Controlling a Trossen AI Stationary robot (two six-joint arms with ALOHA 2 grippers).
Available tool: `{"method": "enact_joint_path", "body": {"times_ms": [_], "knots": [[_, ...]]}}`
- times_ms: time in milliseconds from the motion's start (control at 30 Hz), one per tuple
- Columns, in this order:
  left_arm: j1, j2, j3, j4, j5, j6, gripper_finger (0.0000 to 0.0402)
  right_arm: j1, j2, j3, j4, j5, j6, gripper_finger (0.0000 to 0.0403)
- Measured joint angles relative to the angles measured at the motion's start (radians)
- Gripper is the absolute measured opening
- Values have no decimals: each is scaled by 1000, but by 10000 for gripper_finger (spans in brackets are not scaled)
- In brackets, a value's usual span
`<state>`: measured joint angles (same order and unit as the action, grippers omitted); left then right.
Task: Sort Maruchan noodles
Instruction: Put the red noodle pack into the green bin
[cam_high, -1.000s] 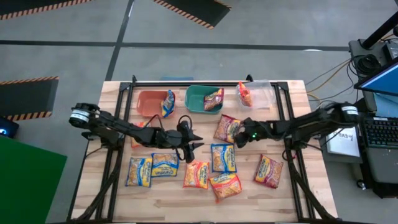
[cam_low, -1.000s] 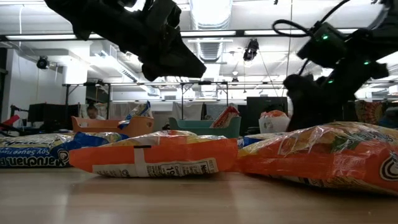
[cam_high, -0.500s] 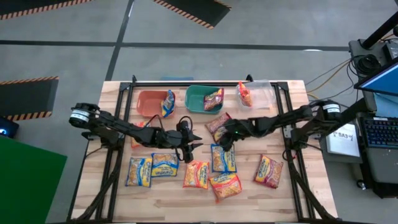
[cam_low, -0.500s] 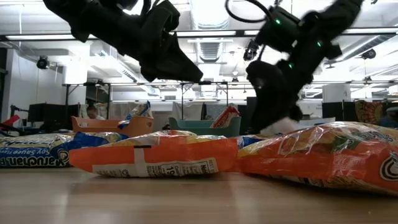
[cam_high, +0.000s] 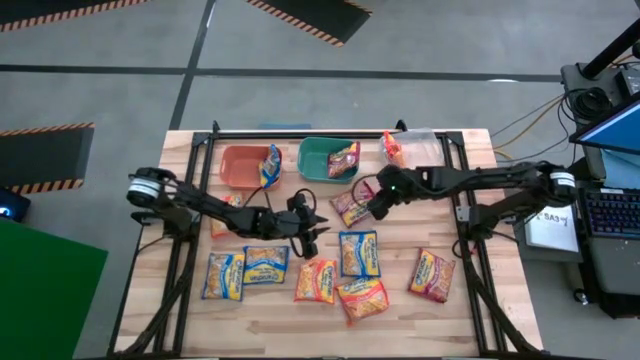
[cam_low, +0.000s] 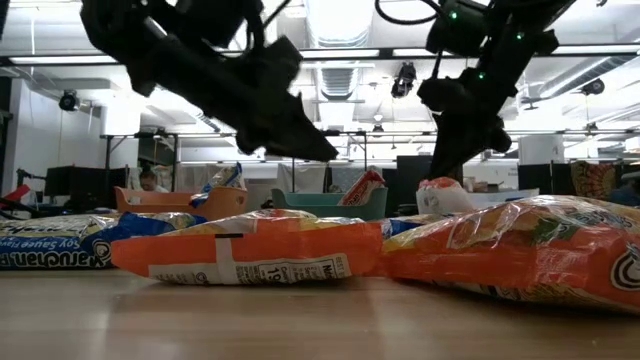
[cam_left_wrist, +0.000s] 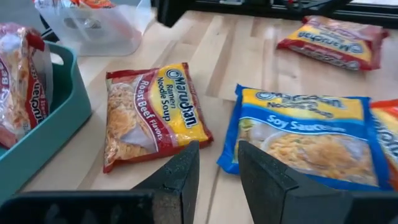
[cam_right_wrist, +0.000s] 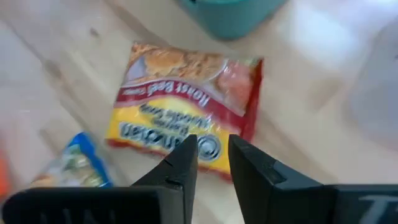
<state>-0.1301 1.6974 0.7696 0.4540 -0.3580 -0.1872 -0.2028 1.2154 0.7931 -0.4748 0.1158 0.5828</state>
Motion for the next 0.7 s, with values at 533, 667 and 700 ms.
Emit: {"method": "enact_joint_path", "body": {"times_ms": [533,667,700], "knots": [[88,229,148,77,1,103,94,-86,-5,-115,85,-72,80,256],[101,269,181,61,2,101,94,-86,-2,-168,168,-78,129,285],[104,278,182,62,2,101,94,-86,-1,-182,185,-83,134,290]]}}
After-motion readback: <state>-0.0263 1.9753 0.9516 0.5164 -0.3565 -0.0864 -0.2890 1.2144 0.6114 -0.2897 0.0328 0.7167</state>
